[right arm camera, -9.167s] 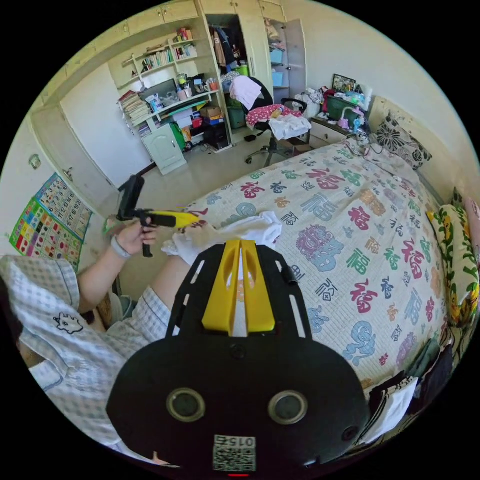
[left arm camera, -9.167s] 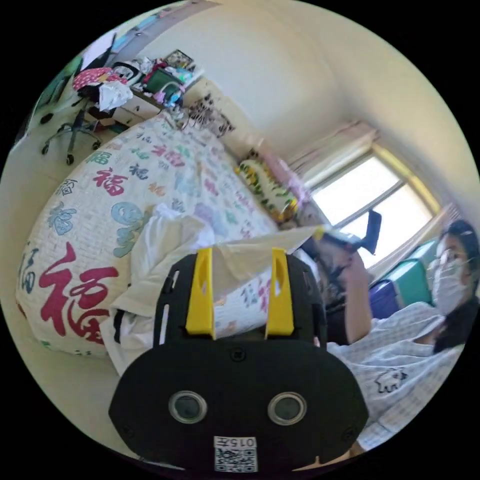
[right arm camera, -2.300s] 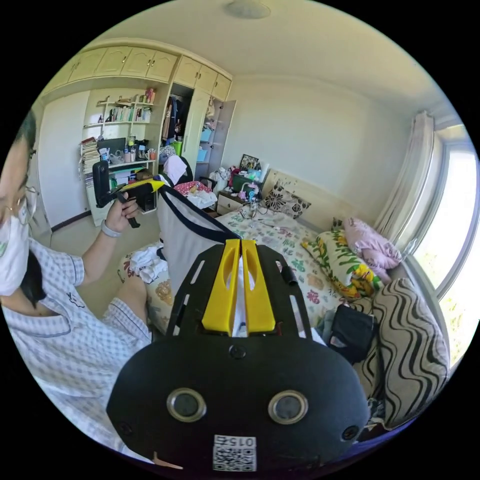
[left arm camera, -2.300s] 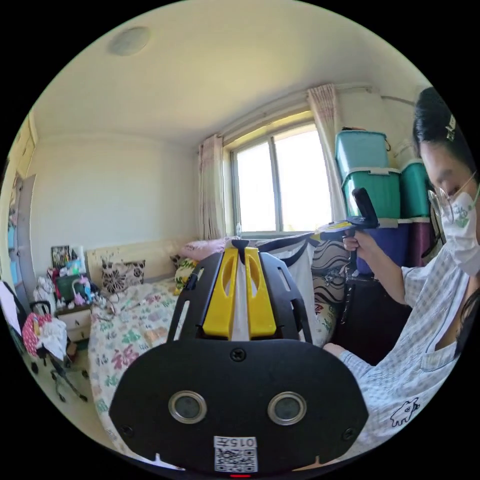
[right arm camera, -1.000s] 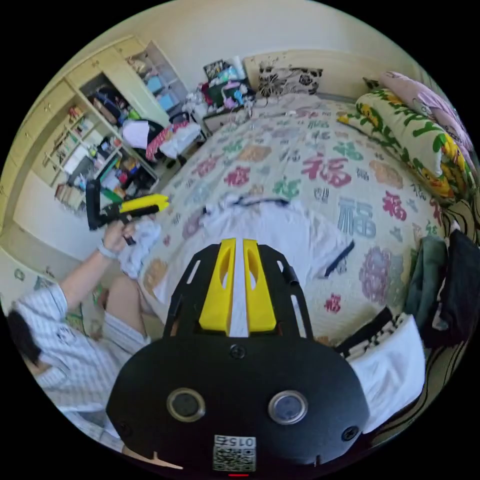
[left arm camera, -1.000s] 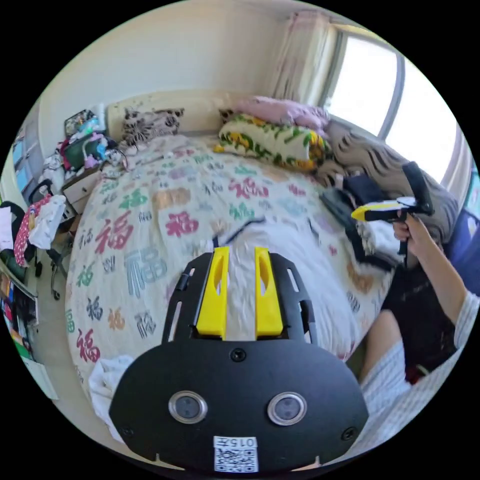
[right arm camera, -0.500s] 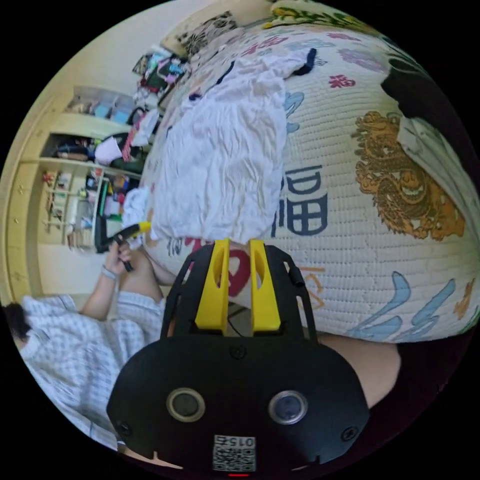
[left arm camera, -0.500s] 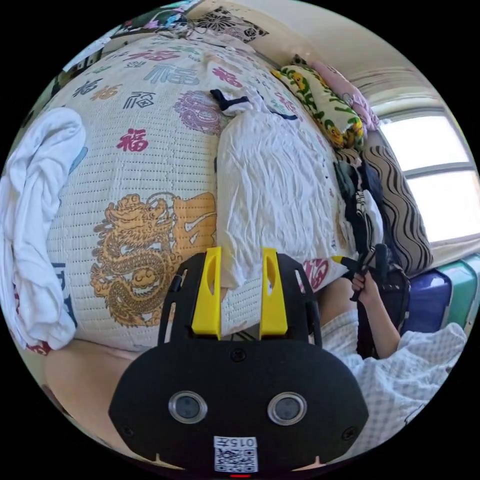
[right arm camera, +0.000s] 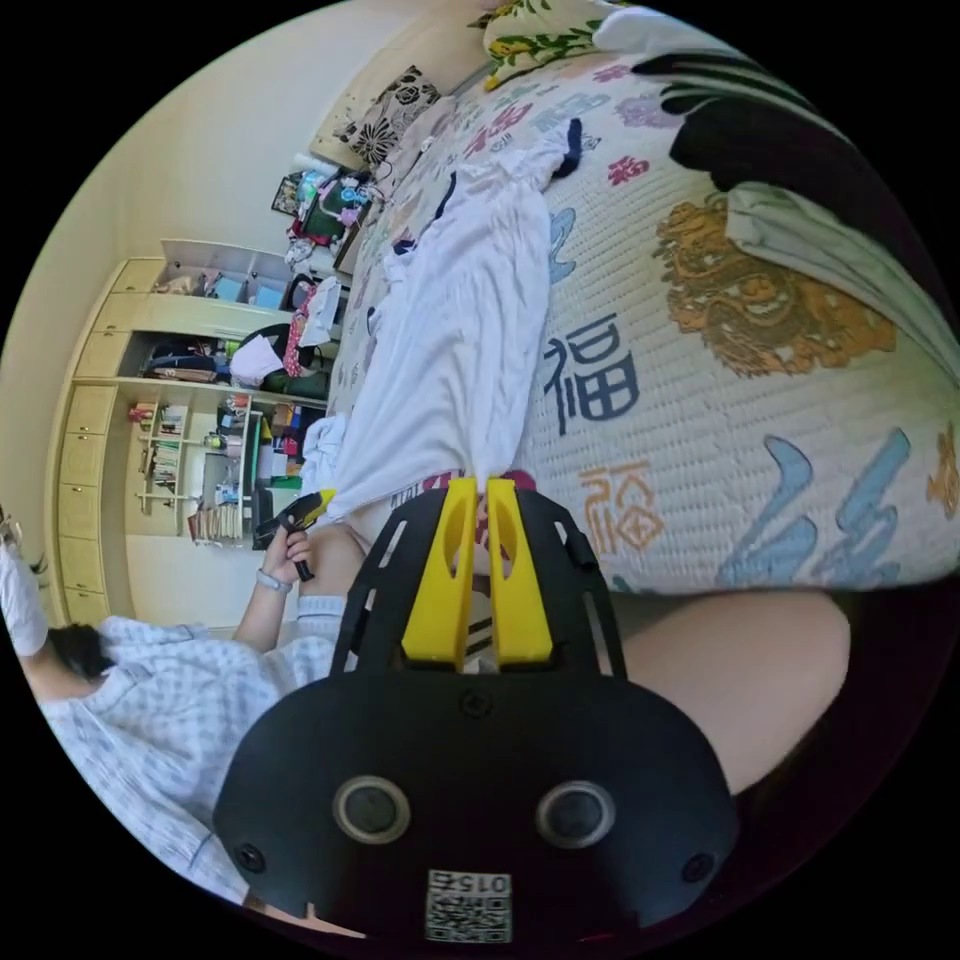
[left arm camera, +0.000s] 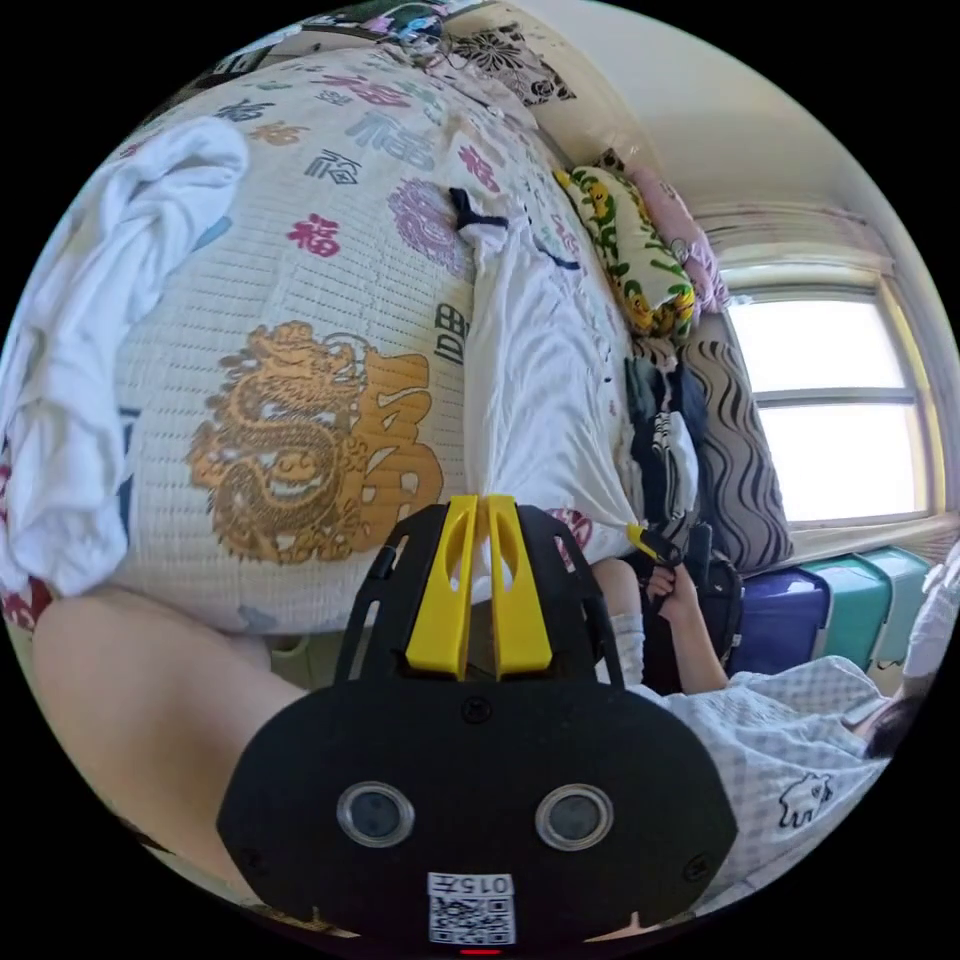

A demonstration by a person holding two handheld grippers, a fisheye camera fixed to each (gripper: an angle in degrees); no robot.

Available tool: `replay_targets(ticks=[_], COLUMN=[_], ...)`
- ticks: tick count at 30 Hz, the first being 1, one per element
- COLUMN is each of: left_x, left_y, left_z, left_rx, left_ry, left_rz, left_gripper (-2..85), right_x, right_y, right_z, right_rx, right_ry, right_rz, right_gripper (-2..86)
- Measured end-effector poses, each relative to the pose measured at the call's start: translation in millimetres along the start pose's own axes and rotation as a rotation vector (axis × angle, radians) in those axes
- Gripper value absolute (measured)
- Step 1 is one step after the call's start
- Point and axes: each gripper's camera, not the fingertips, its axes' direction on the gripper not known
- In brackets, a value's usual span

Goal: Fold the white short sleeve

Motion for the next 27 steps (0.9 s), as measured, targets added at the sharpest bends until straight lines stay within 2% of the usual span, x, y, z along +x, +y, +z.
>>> replay_targets(ticks=[8,12,15,18,19,21,25,27], left_x=[-18.4,-1.9,60.0,154.8,197.2,259.2,360.2,376.1], left_y=[58.2,-9.0,-109.8,-204.2,-229.0,-248.4,-232.8,-207.5], left_z=[-101.9,-133.3,-170.8,-242.3,-277.9,-331.2,-423.9,-447.1], left_rx=[0.051,0.124,0.181,0.294,0.351,0.427,0.516,0.523], left_ry=[0.133,0.244,0.244,0.249,0.239,0.225,0.174,0.198], left_rz=[-0.019,0.027,0.12,0.209,0.24,0.296,0.438,0.499], left_gripper=[-0.5,-0.6,-0.6,-0.7,-0.7,-0.7,-0.6,-0.6], right_x=[10.2,-11.6,-62.7,-131.3,-166.0,-218.6,-297.1,-313.1], right_y=[51.7,-3.0,-75.3,-141.4,-159.0,-172.8,-164.0,-149.7], right_z=[-65.8,-95.2,-121.3,-158.6,-174.7,-197.2,-230.1,-231.4], right_rx=[0.121,0.211,0.273,0.379,0.422,0.484,0.563,0.565], right_ry=[-0.113,-0.119,-0.03,-0.125,-0.076,0.048,0.075,0.096], right_rz=[0.071,-0.044,-0.178,-0.256,-0.301,-0.374,-0.524,-0.586], right_gripper=[0.3,0.3,0.2,0.2,0.2,0.2,0.3,0.3])
